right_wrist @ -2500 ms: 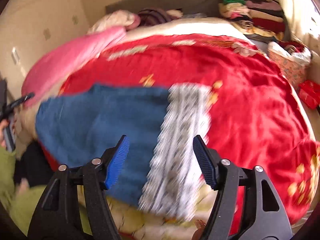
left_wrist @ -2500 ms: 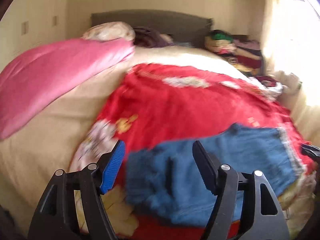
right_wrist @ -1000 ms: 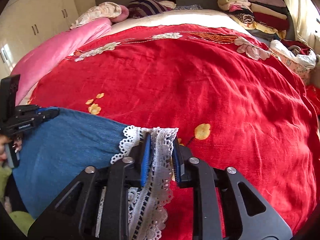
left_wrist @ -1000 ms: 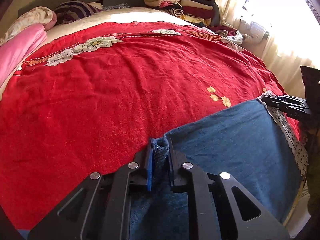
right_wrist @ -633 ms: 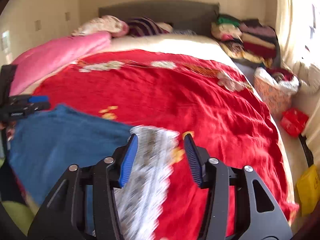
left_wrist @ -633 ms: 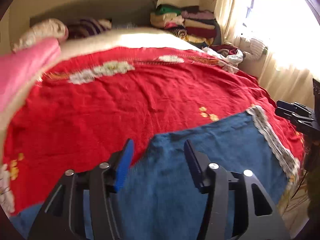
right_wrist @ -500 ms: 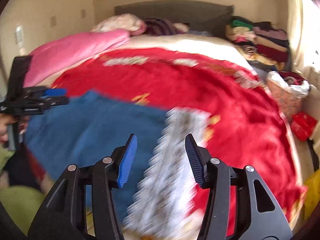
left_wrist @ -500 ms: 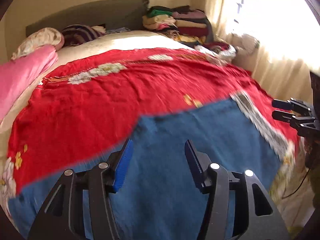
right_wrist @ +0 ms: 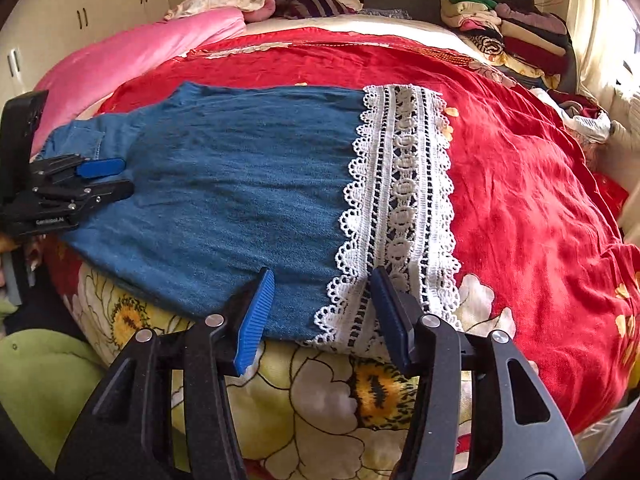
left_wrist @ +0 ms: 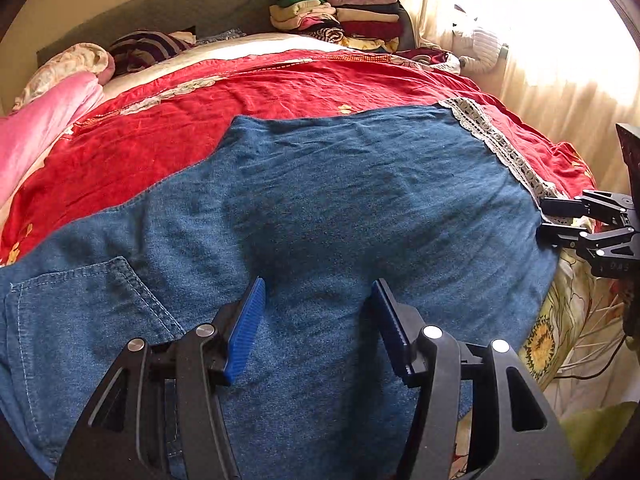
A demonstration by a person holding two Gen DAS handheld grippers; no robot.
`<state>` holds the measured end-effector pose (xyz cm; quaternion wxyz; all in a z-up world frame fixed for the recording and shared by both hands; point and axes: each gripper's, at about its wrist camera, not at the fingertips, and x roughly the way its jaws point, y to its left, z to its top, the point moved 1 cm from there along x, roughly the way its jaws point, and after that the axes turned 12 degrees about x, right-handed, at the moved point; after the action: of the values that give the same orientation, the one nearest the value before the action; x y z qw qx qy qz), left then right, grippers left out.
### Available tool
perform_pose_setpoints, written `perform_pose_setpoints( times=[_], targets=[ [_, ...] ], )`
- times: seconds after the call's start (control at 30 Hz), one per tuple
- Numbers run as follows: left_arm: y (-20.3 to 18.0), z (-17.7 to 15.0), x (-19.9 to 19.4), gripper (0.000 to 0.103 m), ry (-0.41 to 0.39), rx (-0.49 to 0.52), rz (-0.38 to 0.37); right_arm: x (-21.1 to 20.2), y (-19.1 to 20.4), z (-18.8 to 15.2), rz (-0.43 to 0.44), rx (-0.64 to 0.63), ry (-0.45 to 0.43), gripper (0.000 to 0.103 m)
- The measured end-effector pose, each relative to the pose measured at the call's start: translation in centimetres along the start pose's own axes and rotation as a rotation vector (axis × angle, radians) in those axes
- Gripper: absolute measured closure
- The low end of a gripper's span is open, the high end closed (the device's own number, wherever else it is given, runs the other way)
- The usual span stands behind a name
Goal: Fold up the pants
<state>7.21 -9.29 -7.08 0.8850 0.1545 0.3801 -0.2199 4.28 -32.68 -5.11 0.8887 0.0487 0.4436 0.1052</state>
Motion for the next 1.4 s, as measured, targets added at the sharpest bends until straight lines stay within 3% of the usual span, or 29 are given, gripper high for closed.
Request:
perform_pose_setpoints(
  times=[0.03, 0.07, 0.13, 0.63, 0.67, 0.7, 0.73, 1.2, 1.4],
  targets=[
    [0.0, 0.2, -0.3, 0.036, -0.002, -0.006, -0.015, -0.7, 0.1, 0.2, 0.023, 0.023, -0.011, 0.059],
    [-0.2, 0.5, -0.7, 0.033, -0.01, -0.011, -0.035, -1.3, -0.1, 0.3, 0.05, 0.04, -0.025, 0.059],
    [-0.9, 1.2, -1.6, 0.034, -0.034, 0.008, -0.037, -2.5, -0.4, 0.7, 0.088, 0.053, -0.049, 0.057],
    [-1.2, 6.9, -4.3, 0.033, -0.078, 0.027, -0.043, -6.1, -3.1, 1.0, 0.08, 0.152, -0.121, 0.027],
    [-1.3, 7.7, -4.1, 0.028, -0.079, 0.037, -0.043, -6.1, -3.1, 1.0, 0.076, 0.156, -0.122, 0.026],
    [-1.5, 8.1, -3.9, 0.012, -0.079, 0.045, -0.04, -6.0, -3.2, 0.9, 0.076, 0.162, -0.12, 0.026],
    [-1.7, 8.6, -3.7, 0.01, -0.082, 0.055, -0.036, -5.8, -3.4, 0.9, 0.077, 0.172, -0.117, 0.025],
    [-7.0, 17.1, 5.0, 0.01, -0.025, 0.295, -0.158, -2.7, -4.8, 0.3, 0.126, 0.273, -0.04, 0.024],
    [-6.6, 19.1, 8.6, 0.021, 0.01, 0.271, -0.216, -1.7, -5.2, 0.2, 0.131, 0.286, -0.027, 0.023]
  ],
)
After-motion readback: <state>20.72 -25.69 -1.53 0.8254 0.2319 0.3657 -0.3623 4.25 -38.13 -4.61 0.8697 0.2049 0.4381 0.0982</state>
